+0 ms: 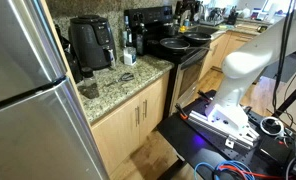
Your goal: Move the bottle to the left side of the counter
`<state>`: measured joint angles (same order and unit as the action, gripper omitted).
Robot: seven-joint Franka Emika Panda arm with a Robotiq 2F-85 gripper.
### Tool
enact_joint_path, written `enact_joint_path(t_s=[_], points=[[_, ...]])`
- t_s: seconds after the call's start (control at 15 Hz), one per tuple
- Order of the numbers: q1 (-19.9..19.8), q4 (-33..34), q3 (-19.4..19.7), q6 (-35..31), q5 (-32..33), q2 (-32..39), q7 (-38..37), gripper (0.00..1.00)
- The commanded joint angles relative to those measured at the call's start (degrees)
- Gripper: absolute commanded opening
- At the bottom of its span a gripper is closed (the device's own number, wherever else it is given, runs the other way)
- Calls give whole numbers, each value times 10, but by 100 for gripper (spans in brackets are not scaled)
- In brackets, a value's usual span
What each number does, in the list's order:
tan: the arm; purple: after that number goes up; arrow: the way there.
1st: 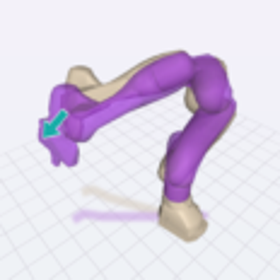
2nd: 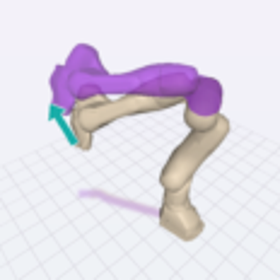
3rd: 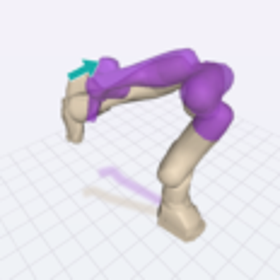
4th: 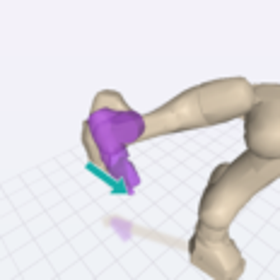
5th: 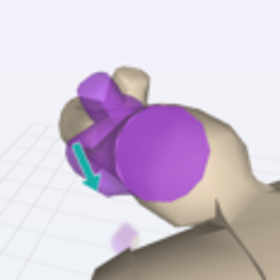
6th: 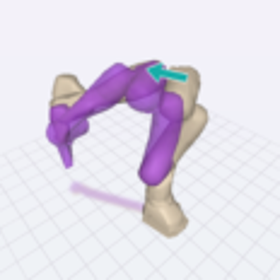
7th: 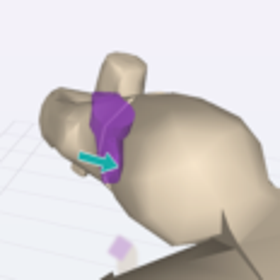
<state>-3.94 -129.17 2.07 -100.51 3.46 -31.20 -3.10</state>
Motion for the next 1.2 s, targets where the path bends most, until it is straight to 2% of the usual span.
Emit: enact_joint_path(t_s=[0.0, 0.27, 0.6, 0.93, 1.13], points=[[0, 1, 0, 1, 0, 1, 0, 100], [16, 19, 12, 72, 0, 11, 75, 100], [7, 31, 3, 145, -9, 13, 22, 100], [10, 17, 4, 123, -3, 1, 28, 100], [14, 50, -28, 107, 3, 101, -32, 100]])
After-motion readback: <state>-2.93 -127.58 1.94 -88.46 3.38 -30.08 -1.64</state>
